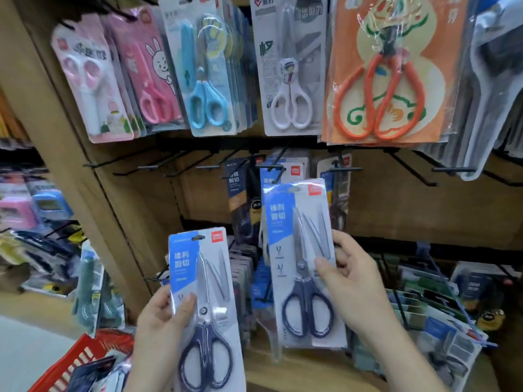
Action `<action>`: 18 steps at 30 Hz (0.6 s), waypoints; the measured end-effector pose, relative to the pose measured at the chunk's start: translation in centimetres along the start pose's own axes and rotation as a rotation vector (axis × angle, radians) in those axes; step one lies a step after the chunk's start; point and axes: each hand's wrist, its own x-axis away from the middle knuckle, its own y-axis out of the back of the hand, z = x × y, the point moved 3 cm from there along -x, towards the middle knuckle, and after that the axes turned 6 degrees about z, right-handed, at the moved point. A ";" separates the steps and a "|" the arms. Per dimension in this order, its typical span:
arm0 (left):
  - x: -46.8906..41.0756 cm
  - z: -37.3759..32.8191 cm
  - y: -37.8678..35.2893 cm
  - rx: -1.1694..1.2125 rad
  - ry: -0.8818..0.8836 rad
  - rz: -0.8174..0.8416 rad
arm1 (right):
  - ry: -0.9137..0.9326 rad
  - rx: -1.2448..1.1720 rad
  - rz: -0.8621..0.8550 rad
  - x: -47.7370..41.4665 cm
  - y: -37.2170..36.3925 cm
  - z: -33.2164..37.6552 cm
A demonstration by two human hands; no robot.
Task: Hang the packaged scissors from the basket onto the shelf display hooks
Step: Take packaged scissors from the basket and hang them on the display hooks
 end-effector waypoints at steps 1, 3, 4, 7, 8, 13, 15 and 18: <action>0.2 0.2 0.6 -0.008 0.003 -0.009 | 0.006 0.018 0.019 -0.6 -0.9 0.4; 0.4 0.5 1.3 -0.006 -0.006 -0.019 | 0.015 0.044 0.021 -1.8 -2.3 0.9; 0.5 0.6 1.5 -0.005 -0.011 -0.018 | 0.002 0.043 0.000 -2.5 -2.8 0.9; 0.5 0.6 1.4 0.016 -0.005 0.011 | -0.069 0.004 -0.045 -4.0 -3.5 0.3; 0.5 0.5 1.2 0.016 -0.010 0.028 | -0.088 0.007 -0.060 -4.2 -3.5 0.0; 0.3 0.2 0.6 -0.014 -0.048 0.086 | -0.114 0.033 -0.094 -3.5 -3.9 -1.1; 0.2 0.2 0.3 -0.032 -0.053 0.092 | -0.105 0.049 -0.098 -3.4 -3.8 -1.2; 0.3 0.2 0.0 -0.053 -0.052 0.110 | -0.073 0.046 -0.130 -3.4 -3.5 -0.7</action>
